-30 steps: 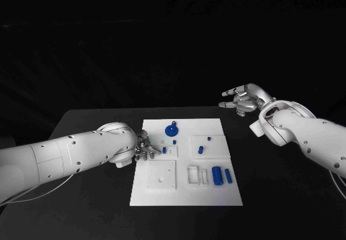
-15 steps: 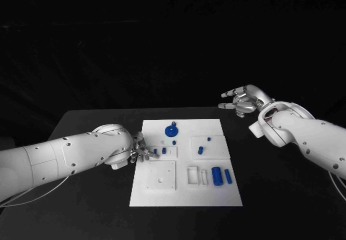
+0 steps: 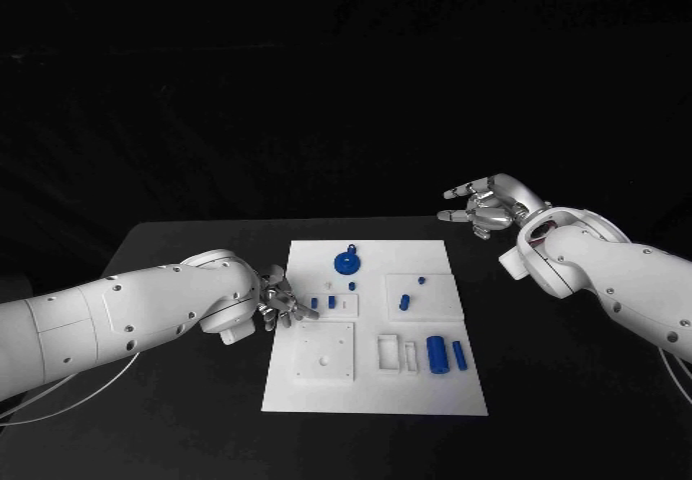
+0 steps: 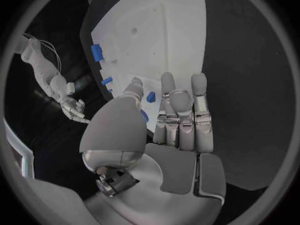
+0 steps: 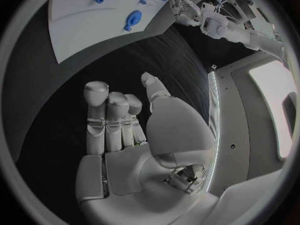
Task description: Assemble the parts on the task board
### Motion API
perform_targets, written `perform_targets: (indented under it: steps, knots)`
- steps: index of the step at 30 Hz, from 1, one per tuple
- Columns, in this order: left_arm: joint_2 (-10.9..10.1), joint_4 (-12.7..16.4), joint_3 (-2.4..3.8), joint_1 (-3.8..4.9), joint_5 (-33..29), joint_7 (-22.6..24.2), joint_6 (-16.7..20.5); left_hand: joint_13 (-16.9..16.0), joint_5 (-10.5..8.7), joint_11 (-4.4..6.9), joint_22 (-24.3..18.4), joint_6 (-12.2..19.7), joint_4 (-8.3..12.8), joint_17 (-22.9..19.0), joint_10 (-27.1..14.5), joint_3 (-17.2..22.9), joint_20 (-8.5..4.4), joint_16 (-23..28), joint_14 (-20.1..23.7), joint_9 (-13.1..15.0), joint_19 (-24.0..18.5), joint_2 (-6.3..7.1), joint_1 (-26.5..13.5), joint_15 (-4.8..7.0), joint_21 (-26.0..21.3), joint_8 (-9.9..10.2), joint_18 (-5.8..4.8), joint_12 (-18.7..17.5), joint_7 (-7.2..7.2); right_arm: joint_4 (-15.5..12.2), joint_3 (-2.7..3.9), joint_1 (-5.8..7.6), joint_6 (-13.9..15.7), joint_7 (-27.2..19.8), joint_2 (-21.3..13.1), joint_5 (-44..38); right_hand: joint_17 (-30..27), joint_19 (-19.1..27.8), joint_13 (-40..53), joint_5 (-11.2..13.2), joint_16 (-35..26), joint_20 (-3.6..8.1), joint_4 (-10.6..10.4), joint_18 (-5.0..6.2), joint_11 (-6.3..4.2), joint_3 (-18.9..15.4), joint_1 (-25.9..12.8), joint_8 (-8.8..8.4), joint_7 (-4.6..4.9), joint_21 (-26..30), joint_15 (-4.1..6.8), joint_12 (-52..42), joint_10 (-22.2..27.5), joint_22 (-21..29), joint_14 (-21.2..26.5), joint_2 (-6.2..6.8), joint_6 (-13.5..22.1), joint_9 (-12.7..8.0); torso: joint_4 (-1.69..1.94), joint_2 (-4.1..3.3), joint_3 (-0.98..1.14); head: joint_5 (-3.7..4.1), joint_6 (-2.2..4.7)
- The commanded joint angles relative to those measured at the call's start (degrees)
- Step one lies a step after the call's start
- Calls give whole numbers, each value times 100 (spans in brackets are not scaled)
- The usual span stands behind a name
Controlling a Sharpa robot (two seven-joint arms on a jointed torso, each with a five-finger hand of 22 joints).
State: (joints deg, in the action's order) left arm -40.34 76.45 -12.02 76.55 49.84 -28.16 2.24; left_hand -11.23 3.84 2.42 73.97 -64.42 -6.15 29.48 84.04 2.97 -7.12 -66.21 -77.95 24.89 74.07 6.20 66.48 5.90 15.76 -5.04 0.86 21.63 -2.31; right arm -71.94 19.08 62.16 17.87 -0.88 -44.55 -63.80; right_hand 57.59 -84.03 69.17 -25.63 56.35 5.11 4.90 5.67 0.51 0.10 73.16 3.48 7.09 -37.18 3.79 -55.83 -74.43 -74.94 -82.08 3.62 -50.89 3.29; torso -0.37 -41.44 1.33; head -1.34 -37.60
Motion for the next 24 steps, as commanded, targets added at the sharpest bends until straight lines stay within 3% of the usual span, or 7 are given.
perform_targets:
  steps: [1,3,6,10,14,19,24]
  knots:
    - [-49,100,56,25,87,689,513,6,331,10,-188,-175,489,-119,65,-62,24,168,84,-241,-160,-258,372,8,-259,-192,-63,-141,27,8,3,-9,-36,-25,-3,13,-2,-291,-5,-24,-36,-23,-20,111,-25,23,-28,-21,-15,25,7,20,33,-94,-29,-8,-4,1,-3,0,9,11,10]
    - [-77,146,80,41,326,892,743,117,432,-10,-352,-326,733,-315,-2,-107,40,346,74,-522,-143,-340,629,-24,-413,-128,-79,-395,29,15,3,-10,-26,-28,-1,14,-2,-291,-7,-21,-37,-22,-20,112,-25,33,-29,-21,-15,29,7,21,34,-91,-30,-10,-6,1,3,3,12,25,17]
    - [-101,214,100,57,637,1207,1088,418,1051,-119,-414,-310,1108,-449,-327,97,74,503,214,-780,-200,-440,1147,-99,-508,33,-73,-969,-92,24,3,-11,-17,-33,4,17,-2,-291,-8,-19,-38,-22,-19,112,-25,39,-30,-20,-15,31,7,22,35,-89,-30,-11,-6,1,-5,-3,10,24,34]
    - [-115,277,115,67,891,1681,1600,745,932,-250,-357,-513,1627,-857,-394,537,221,1134,624,-1203,-627,-443,1420,-247,-716,135,19,-1703,-211,37,2,-12,-20,-36,11,18,-2,-291,-8,-19,-38,-22,-19,112,-25,39,-30,-20,-15,31,7,22,35,-89,-30,-11,-6,1,-12,-12,5,28,54]
    - [-121,293,163,70,992,2026,2003,747,890,-311,-145,-601,1937,-1289,-430,734,318,1899,594,-1525,-891,-445,1397,-322,-823,136,77,-1799,-240,50,2,-12,-25,-38,16,21,-2,-291,-8,-19,-38,-22,-19,112,-25,39,-30,-20,-15,31,7,22,35,-89,-30,-11,-6,1,-20,-13,8,45,74]
    - [-67,252,215,72,1026,2274,2266,750,799,-339,-56,-557,2032,-1328,-462,728,338,2024,603,-1665,-915,-462,1404,-344,-898,139,85,-1802,-259,62,2,-12,-28,-38,24,24,-2,-291,-8,-19,-38,-22,-19,112,-25,39,-30,-20,-15,31,7,22,35,-89,-30,-11,-6,1,-16,-11,9,62,81]
    - [148,80,229,73,1177,2566,2384,768,726,-459,59,-412,2058,-1305,-757,724,363,2020,610,-1762,-933,-496,1425,-391,-917,149,127,-1821,-307,62,2,-12,-26,-39,45,25,-2,-291,-8,-19,-38,-22,-19,112,-25,39,-30,-20,-15,31,7,22,35,-89,-30,-11,-6,1,-13,-15,7,66,103]
